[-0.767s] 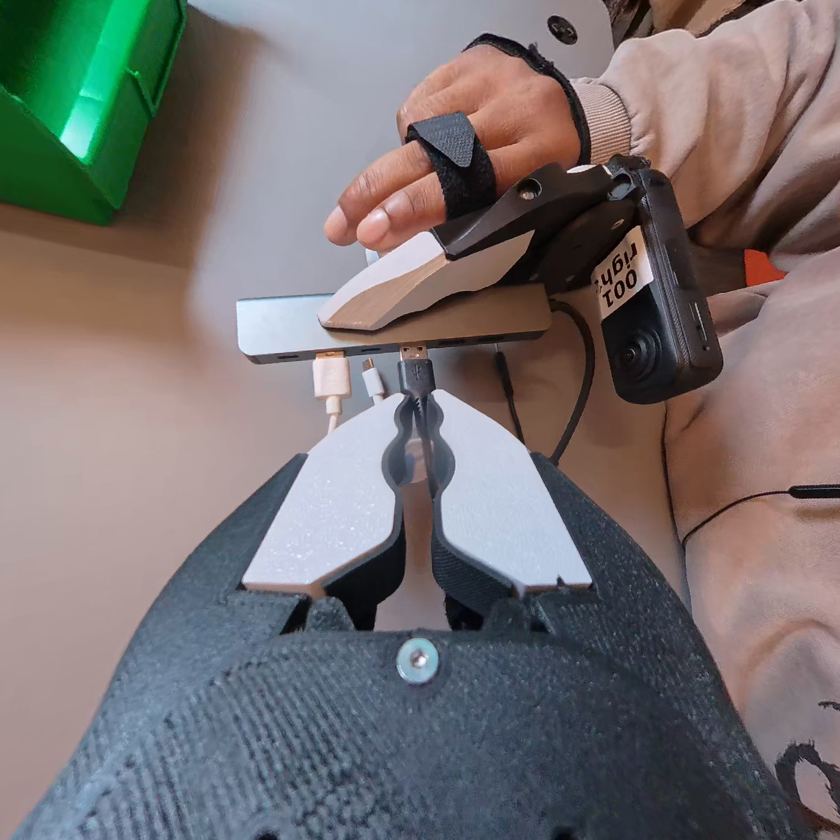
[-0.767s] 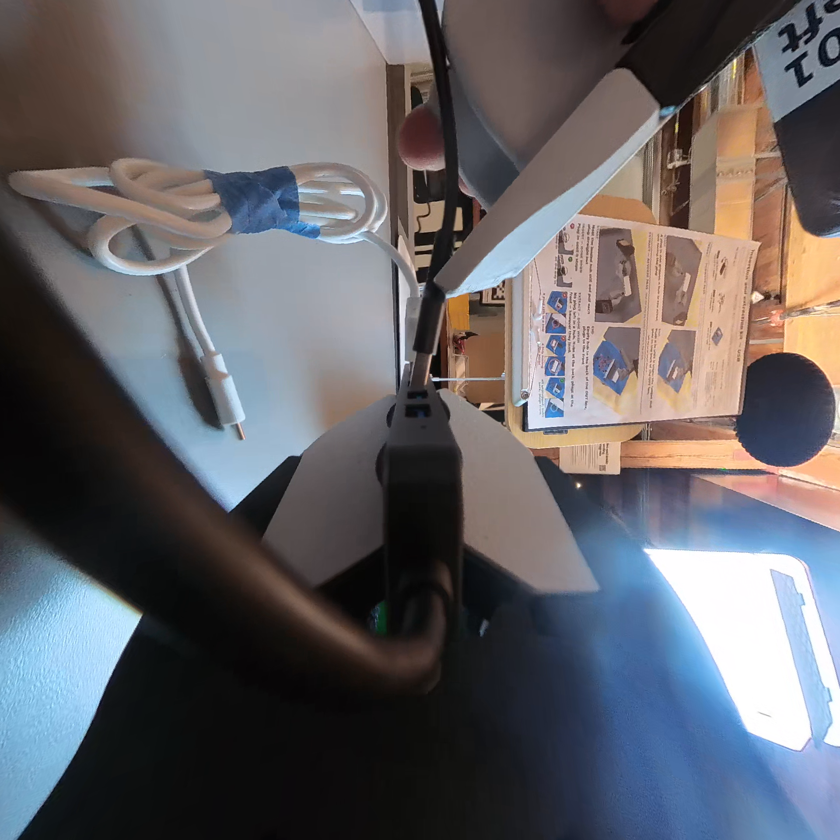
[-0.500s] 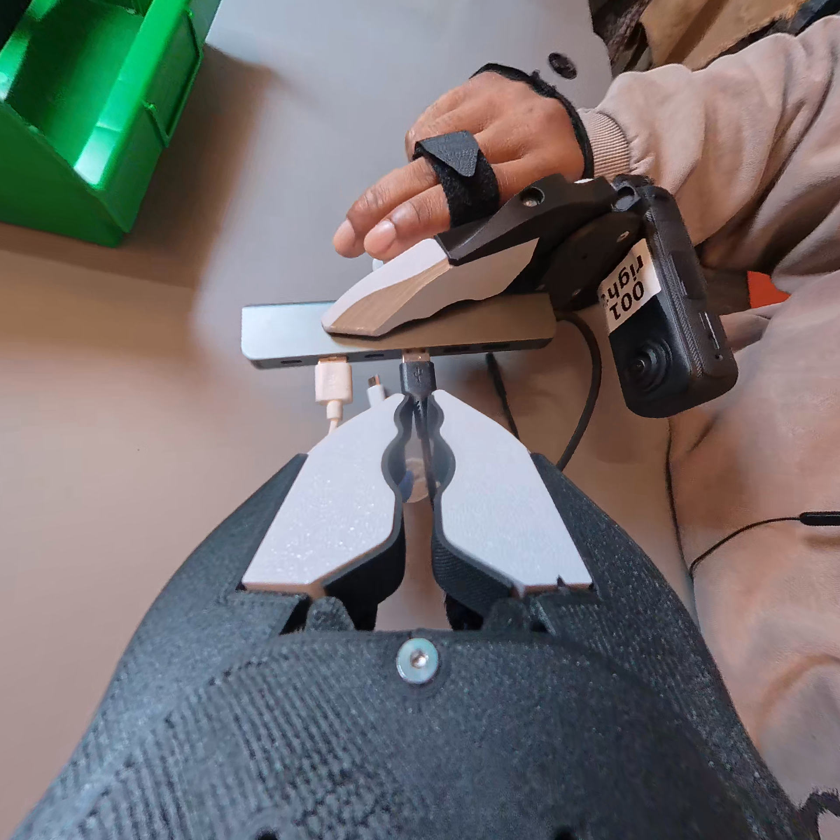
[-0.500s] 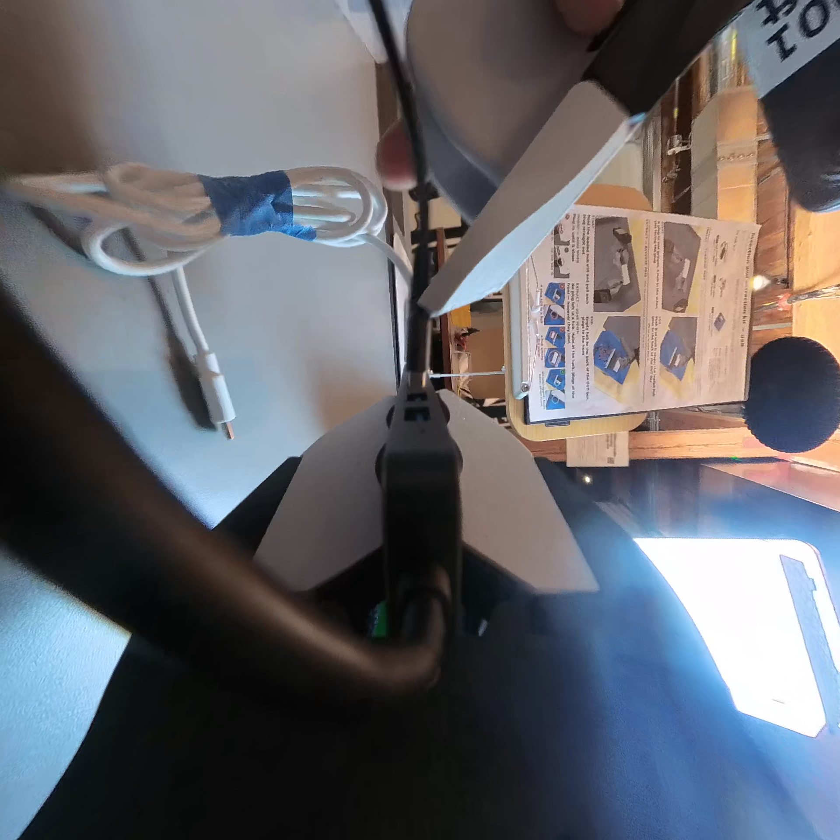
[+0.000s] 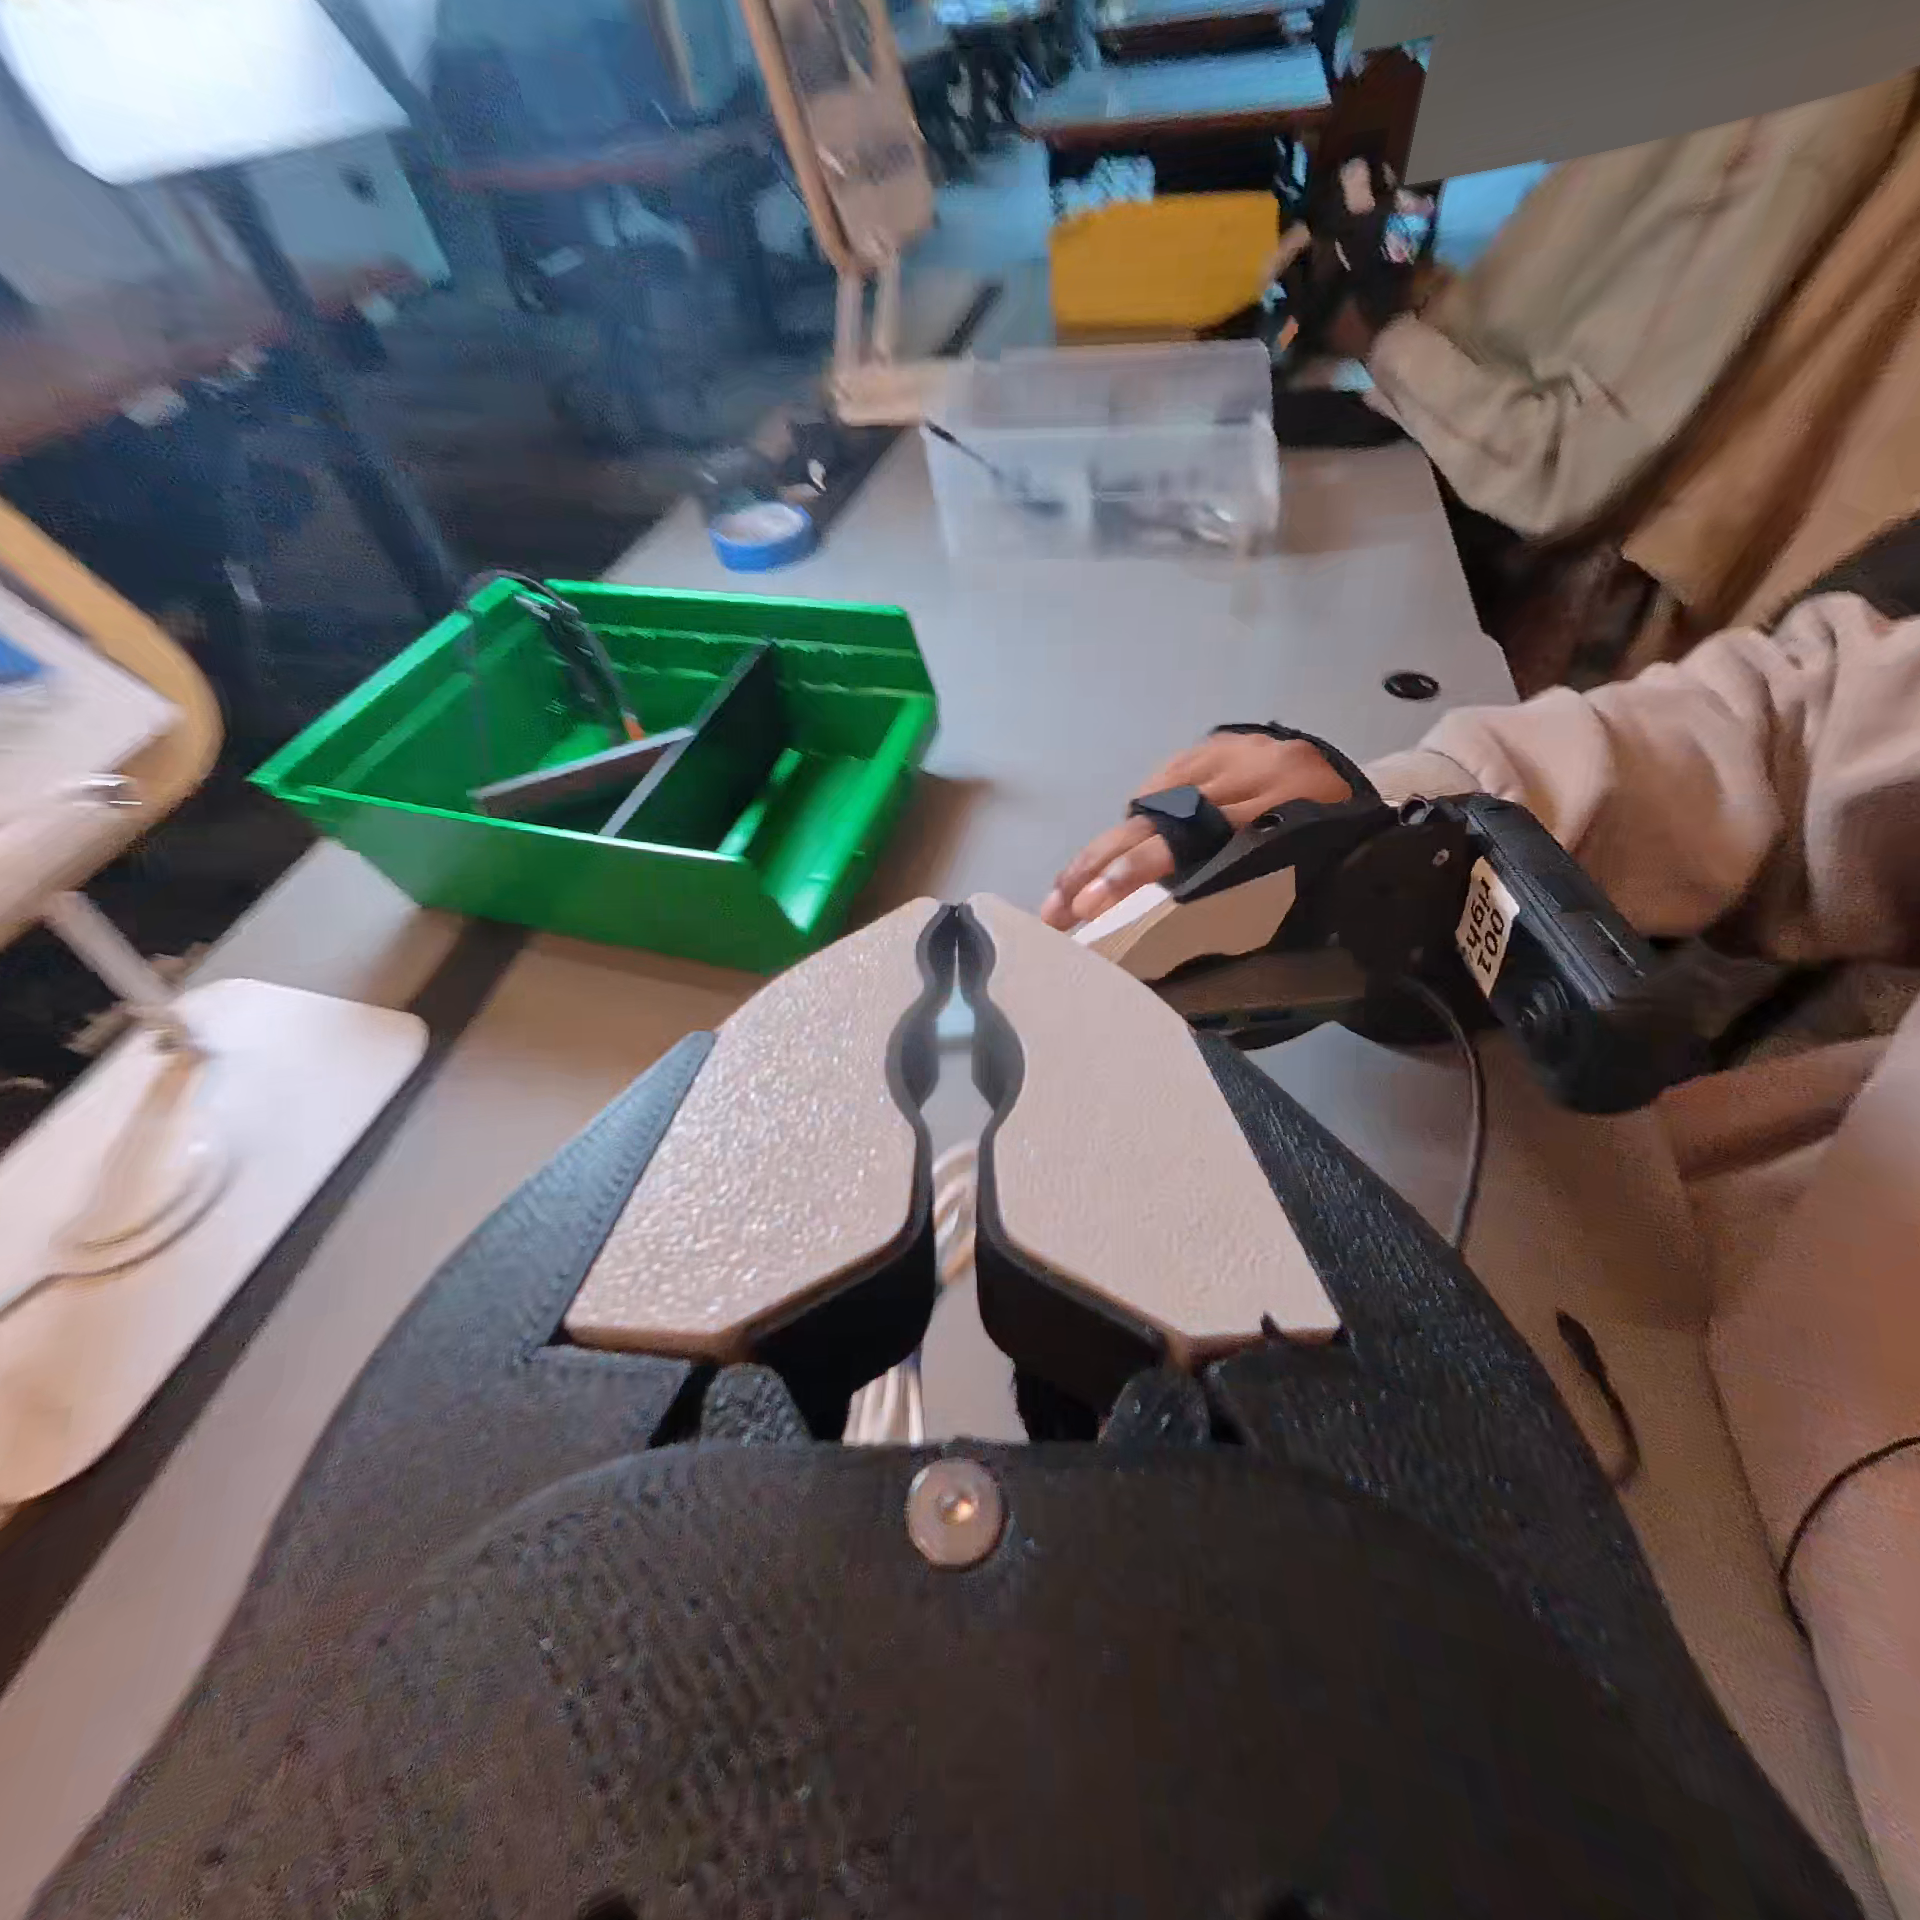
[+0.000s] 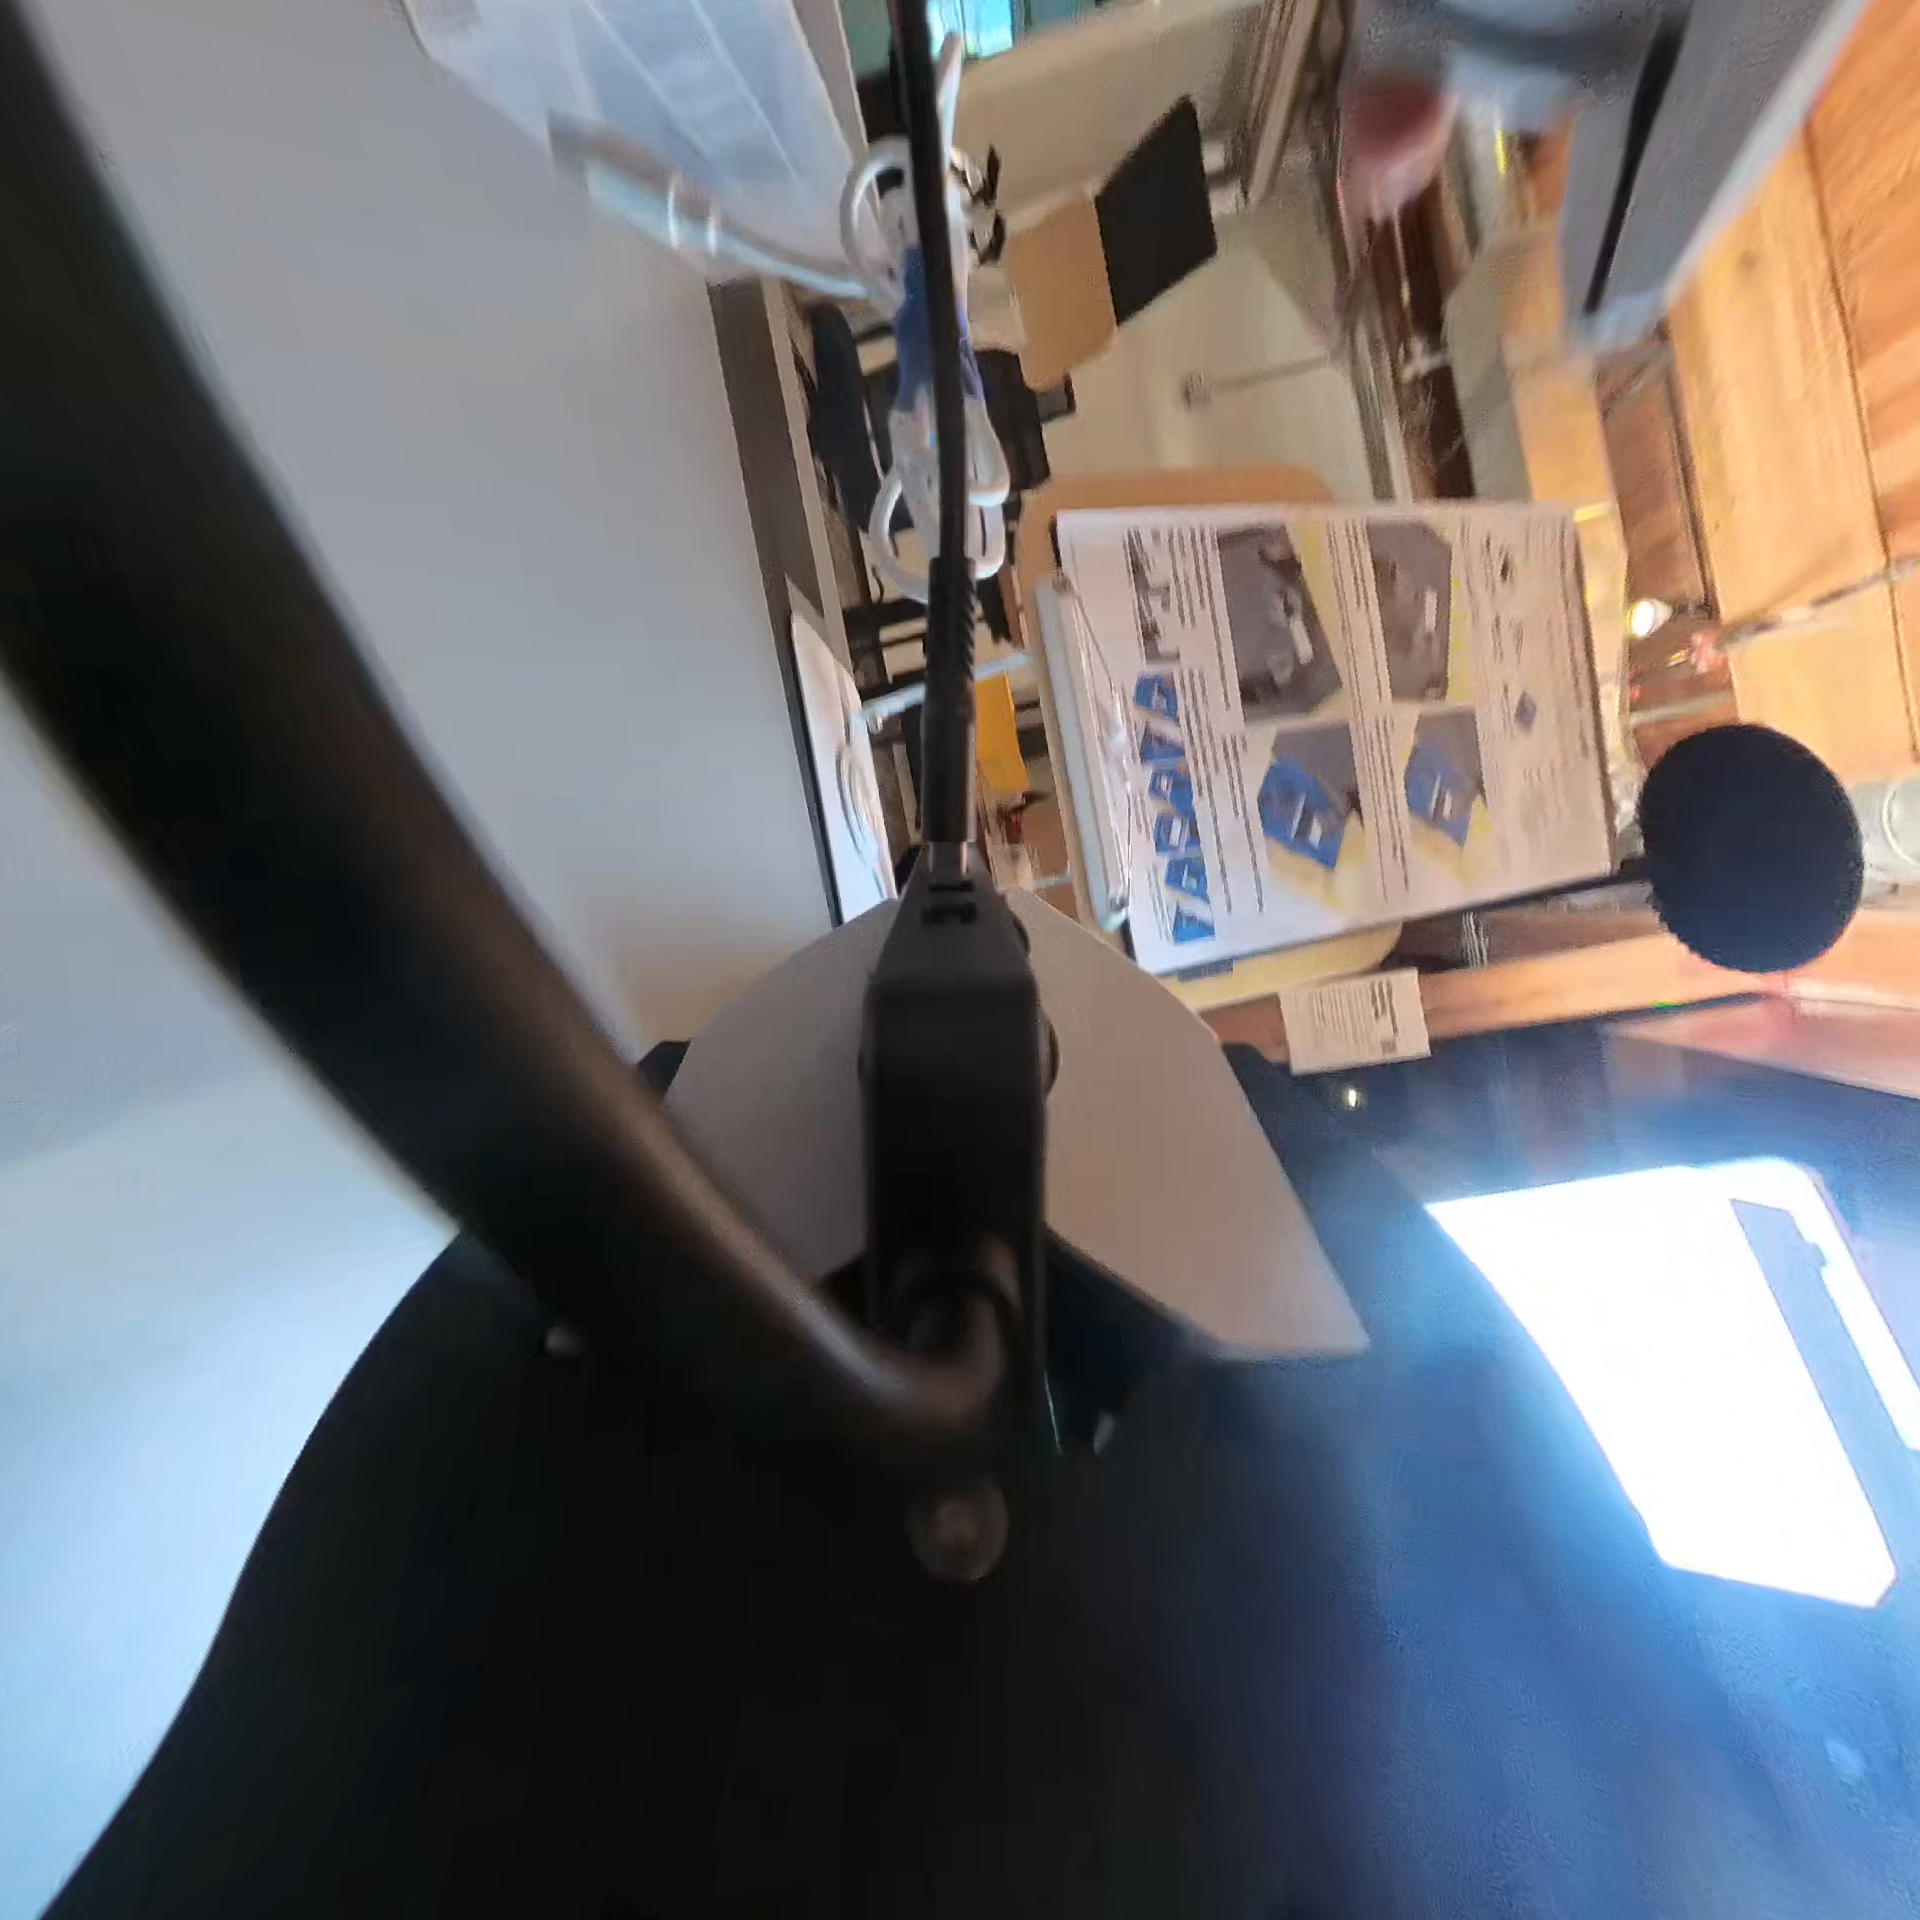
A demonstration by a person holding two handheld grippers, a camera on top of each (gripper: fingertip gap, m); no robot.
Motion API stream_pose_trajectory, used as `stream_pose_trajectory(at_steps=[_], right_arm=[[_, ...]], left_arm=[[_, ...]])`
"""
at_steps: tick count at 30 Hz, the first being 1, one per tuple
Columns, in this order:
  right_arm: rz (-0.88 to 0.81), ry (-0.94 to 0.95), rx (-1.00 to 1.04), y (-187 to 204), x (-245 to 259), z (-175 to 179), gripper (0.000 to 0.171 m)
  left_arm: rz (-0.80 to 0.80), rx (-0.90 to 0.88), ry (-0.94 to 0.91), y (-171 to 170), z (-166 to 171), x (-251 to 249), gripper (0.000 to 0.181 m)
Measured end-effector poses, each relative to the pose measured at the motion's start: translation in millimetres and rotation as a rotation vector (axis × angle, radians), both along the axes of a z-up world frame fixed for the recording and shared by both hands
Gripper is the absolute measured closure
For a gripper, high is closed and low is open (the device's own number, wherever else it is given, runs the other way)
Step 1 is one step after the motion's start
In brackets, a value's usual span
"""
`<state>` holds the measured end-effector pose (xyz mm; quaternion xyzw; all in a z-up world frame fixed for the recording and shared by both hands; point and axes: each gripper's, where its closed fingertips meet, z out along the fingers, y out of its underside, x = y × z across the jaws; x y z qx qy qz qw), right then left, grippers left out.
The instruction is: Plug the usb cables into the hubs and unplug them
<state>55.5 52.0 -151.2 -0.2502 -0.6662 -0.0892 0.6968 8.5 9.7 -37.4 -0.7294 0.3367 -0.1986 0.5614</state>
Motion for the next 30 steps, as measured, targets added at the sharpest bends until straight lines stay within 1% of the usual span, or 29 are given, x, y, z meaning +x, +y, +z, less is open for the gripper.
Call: stream_pose_trajectory(at_steps=[1, 3, 5, 6, 9, 11, 12, 14, 15, 18, 22, 27, 30], right_arm=[[-0.019, 0.007, -0.006, 5, 3, 1, 0.154], [-0.053, 0.006, 0.003, 13, 4, 3, 0.157], [-0.075, -0.013, 0.011, 18, 0, -1, 0.159], [-0.073, -0.018, 0.024, 18, -1, -2, 0.159], [-0.075, -0.018, 0.042, 16, -2, -1, 0.159], [-0.075, -0.011, 0.054, 14, 0, 1, 0.159], [-0.074, -0.007, 0.058, 13, 0, 3, 0.159], [-0.074, -0.007, 0.069, 12, 1, 4, 0.159], [-0.081, -0.008, 0.076, 13, 2, 5, 0.158], [-0.082, -0.006, 0.073, 14, 3, 4, 0.159], [-0.064, -0.029, 0.056, 5, 1, -4, 0.161], [-0.085, -0.073, 0.029, 6, -2, -14, 0.162], [-0.097, -0.082, 0.011, 7, -2, -18, 0.162]], left_arm=[[0.013, 0.034, -0.006, -5, 6, -11, 0.178], [0.009, 0.018, 0.021, -10, 0, -17, 0.166], [-0.051, -0.06, 0.099, -16, -23, -1, 0.154], [-0.083, -0.101, 0.154, -18, -39, 9, 0.151], [-0.129, -0.211, 0.29, -14, -86, 31, 0.153], [-0.155, -0.272, 0.295, -11, -107, 43, 0.155], [-0.156, -0.283, 0.295, -9, -112, 47, 0.16], [-0.15, -0.271, 0.304, -4, -117, 52, 0.172], [-0.142, -0.254, 0.303, -1, -117, 53, 0.175], [-0.13, -0.241, 0.303, 2, -117, 55, 0.175], [-0.159, -0.252, 0.315, -3, -119, 56, 0.175], [-0.127, -0.269, 0.376, -1, -130, 53, 0.175], [-0.116, -0.277, 0.374, 0, -133, 52, 0.175]])
